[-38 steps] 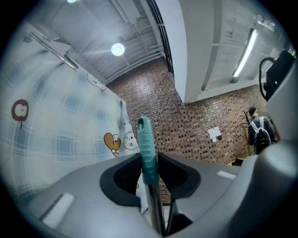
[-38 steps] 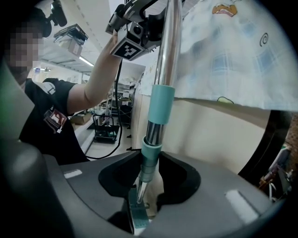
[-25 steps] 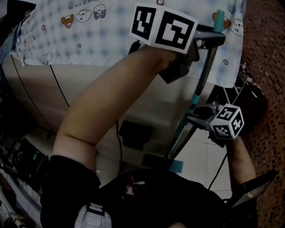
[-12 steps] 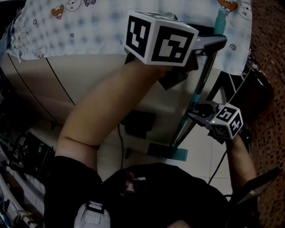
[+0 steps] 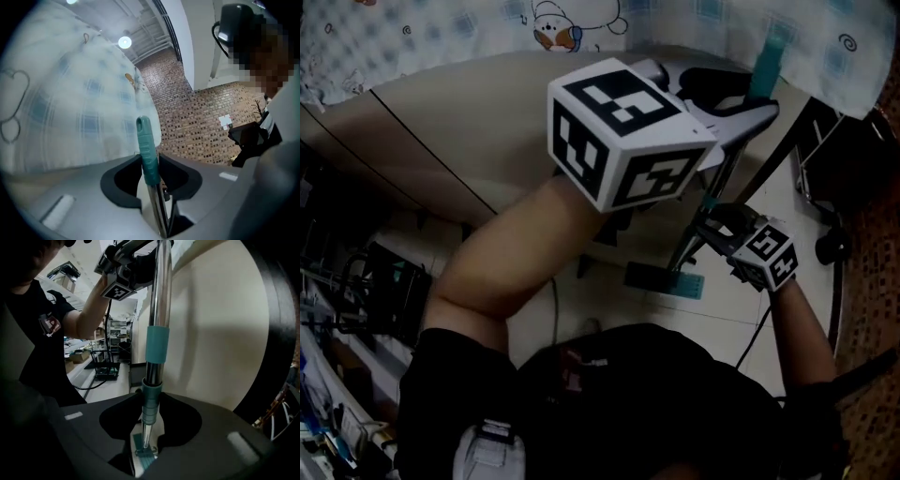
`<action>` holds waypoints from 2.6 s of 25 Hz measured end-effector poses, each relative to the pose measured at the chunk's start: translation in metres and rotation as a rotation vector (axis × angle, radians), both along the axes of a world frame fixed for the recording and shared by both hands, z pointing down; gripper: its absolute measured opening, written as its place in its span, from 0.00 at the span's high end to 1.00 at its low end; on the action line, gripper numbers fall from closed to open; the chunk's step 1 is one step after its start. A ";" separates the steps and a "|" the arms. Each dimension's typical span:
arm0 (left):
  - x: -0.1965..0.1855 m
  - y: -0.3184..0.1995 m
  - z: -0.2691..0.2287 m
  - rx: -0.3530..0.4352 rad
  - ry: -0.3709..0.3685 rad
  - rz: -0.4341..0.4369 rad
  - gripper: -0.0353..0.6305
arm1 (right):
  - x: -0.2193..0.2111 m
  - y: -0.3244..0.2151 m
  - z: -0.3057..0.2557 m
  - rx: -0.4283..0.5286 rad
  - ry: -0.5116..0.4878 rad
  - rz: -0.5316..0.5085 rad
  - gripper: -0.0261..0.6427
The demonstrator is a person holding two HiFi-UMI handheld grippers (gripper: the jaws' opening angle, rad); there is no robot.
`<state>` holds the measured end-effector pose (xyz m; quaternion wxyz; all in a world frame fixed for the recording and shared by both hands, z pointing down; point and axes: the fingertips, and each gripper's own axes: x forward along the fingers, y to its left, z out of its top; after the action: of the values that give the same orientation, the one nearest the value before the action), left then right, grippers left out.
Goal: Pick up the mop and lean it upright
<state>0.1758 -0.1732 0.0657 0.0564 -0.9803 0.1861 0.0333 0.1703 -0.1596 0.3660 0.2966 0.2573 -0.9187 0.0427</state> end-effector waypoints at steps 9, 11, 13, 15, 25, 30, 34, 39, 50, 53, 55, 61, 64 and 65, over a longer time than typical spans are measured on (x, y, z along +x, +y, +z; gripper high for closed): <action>0.015 0.003 0.140 -0.059 -0.049 -0.030 0.78 | 0.000 0.012 0.140 -0.115 0.009 0.026 0.77; 0.020 0.003 0.172 -0.078 -0.059 -0.034 0.78 | 0.001 0.011 0.170 -0.134 0.005 0.034 0.77; 0.024 0.002 0.202 -0.104 -0.072 -0.043 0.79 | 0.001 0.012 0.198 -0.154 0.002 0.038 0.77; 0.028 0.000 0.231 -0.127 -0.087 -0.052 0.79 | 0.002 0.014 0.227 -0.172 0.009 0.038 0.77; 0.033 -0.004 0.351 -0.207 -0.143 -0.121 0.80 | 0.010 0.018 0.345 -0.241 0.078 0.089 0.77; 0.032 -0.018 0.397 -0.279 -0.185 -0.153 0.80 | 0.014 0.008 0.389 -0.261 0.075 0.152 0.77; 0.029 -0.026 0.424 -0.312 -0.219 -0.168 0.80 | 0.011 0.005 0.416 -0.262 0.066 0.167 0.77; 0.030 -0.033 0.446 -0.307 -0.255 -0.173 0.80 | 0.009 -0.001 0.433 -0.254 0.046 0.190 0.77; 0.021 -0.042 0.452 -0.302 -0.241 -0.217 0.79 | 0.001 -0.010 0.437 -0.249 0.003 0.224 0.76; 0.022 -0.040 0.460 -0.305 -0.272 -0.210 0.79 | 0.004 -0.010 0.440 -0.269 -0.001 0.254 0.71; 0.022 -0.040 0.463 -0.309 -0.280 -0.214 0.76 | 0.002 -0.011 0.438 -0.266 -0.013 0.252 0.67; 0.016 -0.036 0.467 -0.325 -0.295 -0.234 0.67 | 0.003 -0.007 0.430 -0.250 -0.012 0.254 0.64; 0.015 -0.034 0.462 -0.320 -0.285 -0.239 0.66 | 0.011 -0.004 0.431 -0.261 -0.001 0.269 0.63; 0.015 -0.033 0.461 -0.319 -0.282 -0.239 0.66 | 0.014 -0.002 0.431 -0.265 0.001 0.278 0.63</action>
<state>0.1906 -0.2057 0.5266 -0.0702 -0.9428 0.2940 -0.1408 0.1842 -0.1620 0.7965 0.3197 0.3406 -0.8604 0.2036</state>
